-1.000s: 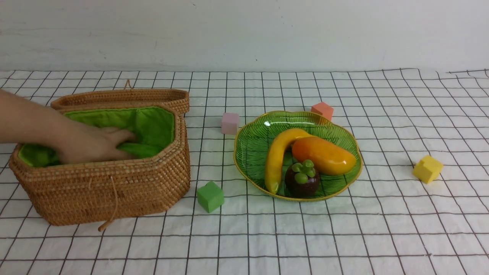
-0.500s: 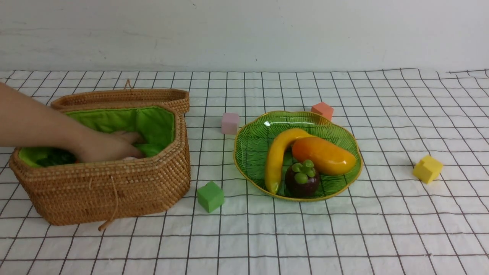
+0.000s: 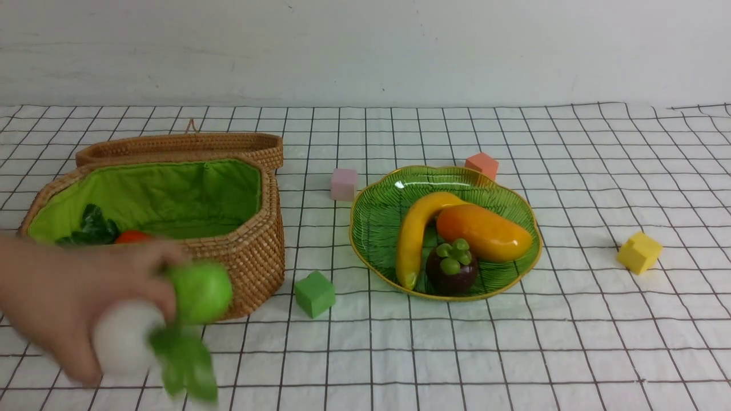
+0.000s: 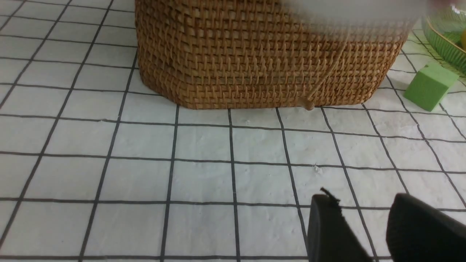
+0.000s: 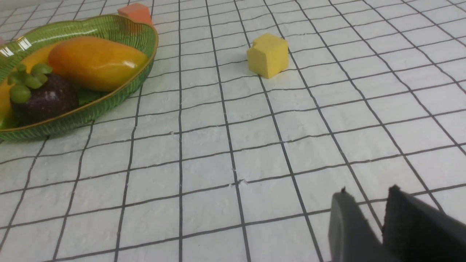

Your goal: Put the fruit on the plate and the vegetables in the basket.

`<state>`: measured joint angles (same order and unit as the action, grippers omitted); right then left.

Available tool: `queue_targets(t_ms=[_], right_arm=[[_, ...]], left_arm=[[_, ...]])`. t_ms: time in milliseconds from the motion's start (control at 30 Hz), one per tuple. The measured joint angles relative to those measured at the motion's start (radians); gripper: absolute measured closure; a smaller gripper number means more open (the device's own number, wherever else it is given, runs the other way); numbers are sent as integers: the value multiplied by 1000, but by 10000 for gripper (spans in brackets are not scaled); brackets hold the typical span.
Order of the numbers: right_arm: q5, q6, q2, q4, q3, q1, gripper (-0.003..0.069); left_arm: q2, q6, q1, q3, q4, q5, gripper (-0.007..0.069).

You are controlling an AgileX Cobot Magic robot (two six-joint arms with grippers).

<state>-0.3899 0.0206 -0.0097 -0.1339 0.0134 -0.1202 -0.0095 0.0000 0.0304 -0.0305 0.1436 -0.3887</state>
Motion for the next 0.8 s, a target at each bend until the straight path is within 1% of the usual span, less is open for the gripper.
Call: queue_targets(t_ms=[567, 800], right_arm=[[0, 0, 0, 0, 0, 0, 454], [0, 0, 0, 0, 0, 0, 452]], left_arm=[[0, 0, 0, 0, 0, 0, 386], [0, 0, 0, 0, 0, 0, 386]])
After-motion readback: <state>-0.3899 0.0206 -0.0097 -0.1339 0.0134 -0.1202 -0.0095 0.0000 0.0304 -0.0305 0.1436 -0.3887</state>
